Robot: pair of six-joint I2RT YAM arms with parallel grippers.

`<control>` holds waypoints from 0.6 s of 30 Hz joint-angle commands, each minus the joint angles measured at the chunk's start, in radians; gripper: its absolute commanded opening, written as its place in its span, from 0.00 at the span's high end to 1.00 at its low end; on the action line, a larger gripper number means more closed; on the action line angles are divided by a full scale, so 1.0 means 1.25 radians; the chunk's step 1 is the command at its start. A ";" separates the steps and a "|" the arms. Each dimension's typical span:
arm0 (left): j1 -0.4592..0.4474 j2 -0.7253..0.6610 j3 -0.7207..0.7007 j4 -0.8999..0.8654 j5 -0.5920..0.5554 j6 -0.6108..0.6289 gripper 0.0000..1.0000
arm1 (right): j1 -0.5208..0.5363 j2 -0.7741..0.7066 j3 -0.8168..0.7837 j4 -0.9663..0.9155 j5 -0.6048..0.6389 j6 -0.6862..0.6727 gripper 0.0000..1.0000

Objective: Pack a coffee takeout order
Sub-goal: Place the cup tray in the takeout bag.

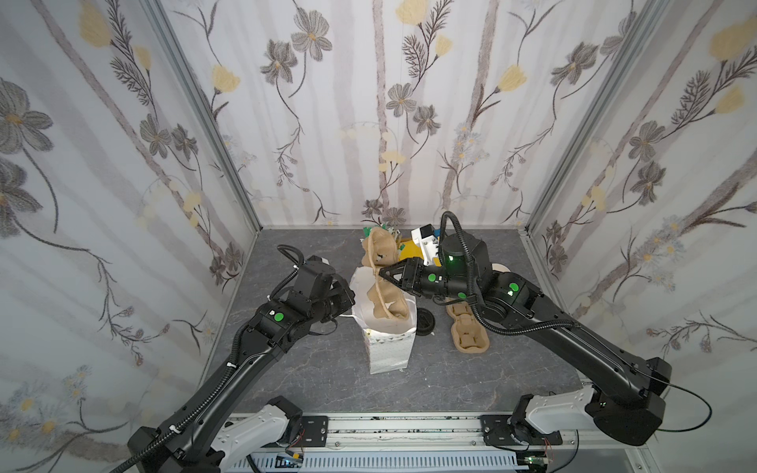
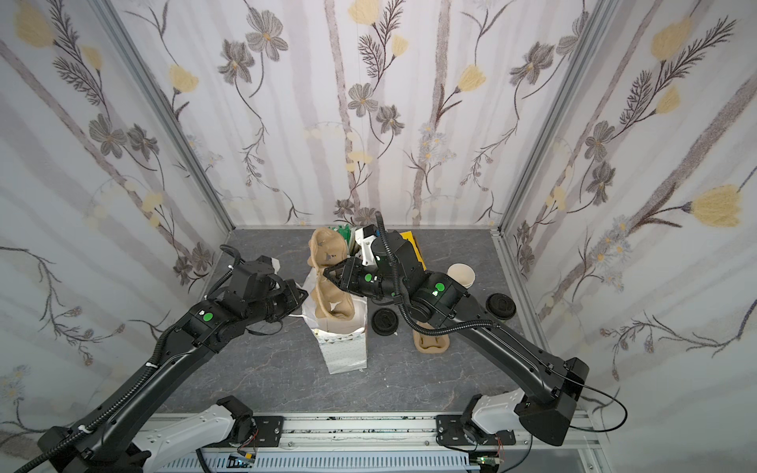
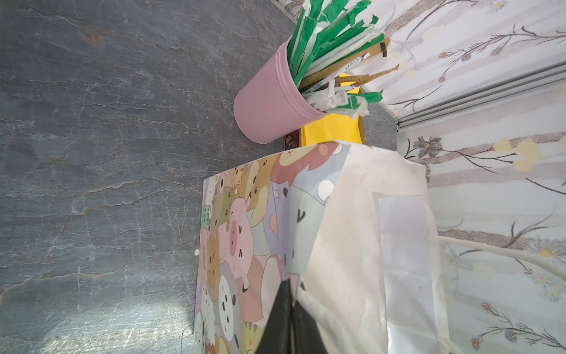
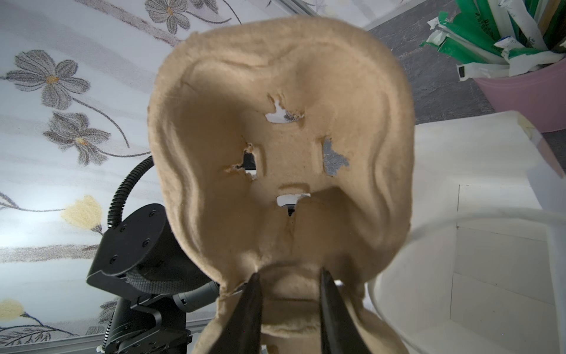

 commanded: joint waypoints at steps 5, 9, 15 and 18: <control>0.000 0.003 0.001 0.014 0.002 -0.002 1.00 | 0.048 0.050 0.034 0.135 -0.057 0.071 0.73; -0.001 0.000 0.000 0.015 0.001 -0.002 1.00 | 0.051 0.050 -0.031 0.187 -0.064 0.096 0.73; 0.000 -0.021 -0.005 0.019 -0.004 -0.007 0.80 | 0.042 0.024 -0.107 0.210 -0.055 0.103 0.73; -0.001 -0.038 -0.011 0.021 -0.007 -0.012 0.71 | 0.033 0.017 -0.122 0.212 -0.057 0.101 0.73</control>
